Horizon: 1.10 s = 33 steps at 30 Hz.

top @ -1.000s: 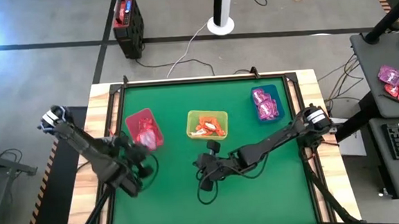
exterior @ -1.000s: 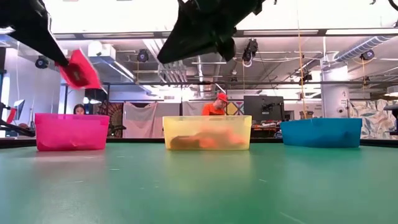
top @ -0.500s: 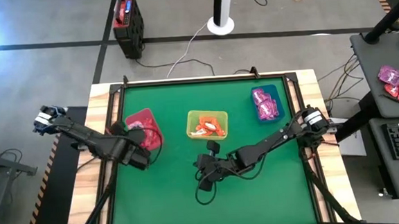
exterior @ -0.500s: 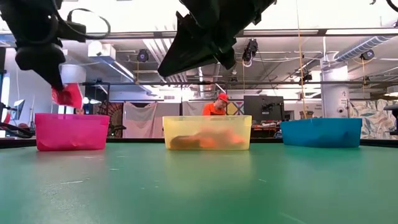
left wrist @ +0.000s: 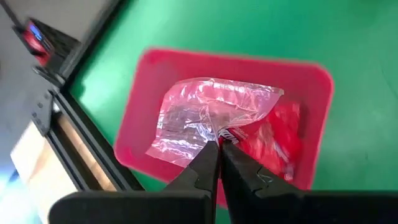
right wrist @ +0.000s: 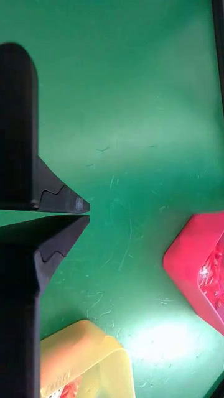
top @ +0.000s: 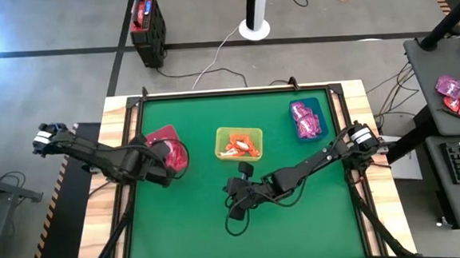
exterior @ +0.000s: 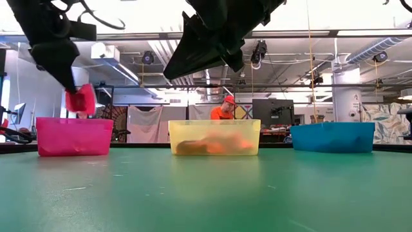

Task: Sort candy by brand, put in halloween buckets
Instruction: Put the red candy into the red bin, then return to Home Position

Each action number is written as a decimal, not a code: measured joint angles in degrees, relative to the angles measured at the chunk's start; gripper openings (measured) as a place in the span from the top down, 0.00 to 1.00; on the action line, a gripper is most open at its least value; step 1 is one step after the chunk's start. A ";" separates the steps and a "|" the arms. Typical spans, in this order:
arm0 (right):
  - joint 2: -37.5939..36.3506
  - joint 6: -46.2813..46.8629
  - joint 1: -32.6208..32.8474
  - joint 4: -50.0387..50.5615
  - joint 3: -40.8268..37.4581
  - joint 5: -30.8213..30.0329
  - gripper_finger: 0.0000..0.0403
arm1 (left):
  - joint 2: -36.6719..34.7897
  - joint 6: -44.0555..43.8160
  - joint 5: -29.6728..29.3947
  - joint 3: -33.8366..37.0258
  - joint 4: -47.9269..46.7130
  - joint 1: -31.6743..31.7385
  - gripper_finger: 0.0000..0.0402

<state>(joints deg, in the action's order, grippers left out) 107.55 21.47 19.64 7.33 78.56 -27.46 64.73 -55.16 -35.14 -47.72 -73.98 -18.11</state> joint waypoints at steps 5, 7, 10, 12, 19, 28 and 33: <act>0.00 0.00 0.00 0.13 0.00 0.00 0.98 | -0.07 0.11 -1.83 0.00 0.44 0.03 1.00; 0.00 -0.02 0.00 0.35 0.00 0.00 0.98 | 0.19 -0.47 -1.81 0.00 0.44 0.15 1.00; 0.00 -0.02 0.00 0.41 0.00 0.00 0.98 | 0.76 -1.20 -1.50 0.00 0.46 0.22 0.97; 0.00 -0.02 0.00 0.45 0.00 0.00 0.98 | 1.12 -1.13 -1.64 0.00 0.46 0.22 0.93; 0.00 -3.40 0.36 1.49 -0.05 -0.17 0.98 | 1.74 -1.05 -1.78 -0.03 0.44 0.19 0.77; -3.13 -10.25 1.90 -3.07 -5.23 -4.11 0.98 | 0.92 7.87 -11.88 -0.22 23.82 -13.23 0.71; -7.50 -15.77 3.28 -15.77 -13.07 -4.22 0.98 | 0.89 39.26 -19.48 3.35 60.62 -27.03 0.71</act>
<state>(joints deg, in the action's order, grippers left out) 100.04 5.71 22.92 -8.43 65.49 -31.68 65.63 -15.90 -54.62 -44.37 -13.36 -45.14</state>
